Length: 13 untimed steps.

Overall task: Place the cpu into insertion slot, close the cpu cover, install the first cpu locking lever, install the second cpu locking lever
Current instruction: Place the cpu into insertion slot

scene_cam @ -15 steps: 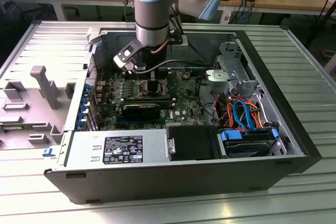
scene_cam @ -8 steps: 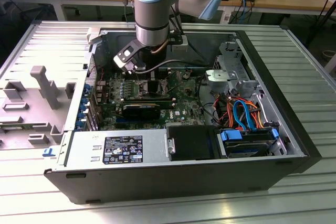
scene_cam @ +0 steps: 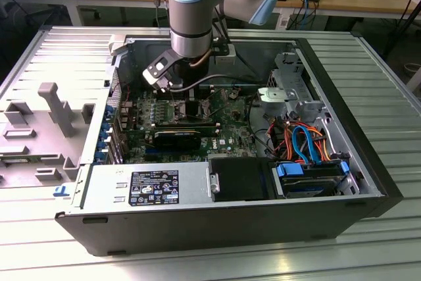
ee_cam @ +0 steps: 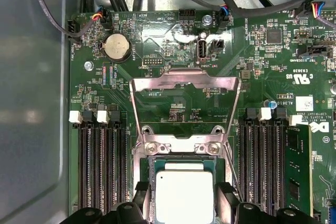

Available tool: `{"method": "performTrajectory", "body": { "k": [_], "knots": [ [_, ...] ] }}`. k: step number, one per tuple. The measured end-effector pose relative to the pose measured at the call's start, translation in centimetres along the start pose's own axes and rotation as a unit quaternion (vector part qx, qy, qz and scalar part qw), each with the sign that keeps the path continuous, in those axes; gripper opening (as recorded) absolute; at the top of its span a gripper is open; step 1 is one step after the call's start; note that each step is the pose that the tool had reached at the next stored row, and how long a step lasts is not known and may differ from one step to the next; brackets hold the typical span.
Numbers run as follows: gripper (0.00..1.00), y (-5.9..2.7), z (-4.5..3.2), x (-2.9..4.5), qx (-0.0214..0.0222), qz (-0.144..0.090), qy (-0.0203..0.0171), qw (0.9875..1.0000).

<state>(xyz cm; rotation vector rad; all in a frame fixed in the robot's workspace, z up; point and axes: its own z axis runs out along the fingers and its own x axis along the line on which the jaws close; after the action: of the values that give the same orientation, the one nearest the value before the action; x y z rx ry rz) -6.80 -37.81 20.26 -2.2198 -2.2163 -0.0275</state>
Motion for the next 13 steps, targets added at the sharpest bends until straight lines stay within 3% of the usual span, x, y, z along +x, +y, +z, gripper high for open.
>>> {"method": "performTrajectory", "body": {
  "k": [13],
  "knots": [
    [0.62, 0.00, -0.53, 0.13, 0.0000, 0.000, 0.0011, 1.0000]
  ]
}}
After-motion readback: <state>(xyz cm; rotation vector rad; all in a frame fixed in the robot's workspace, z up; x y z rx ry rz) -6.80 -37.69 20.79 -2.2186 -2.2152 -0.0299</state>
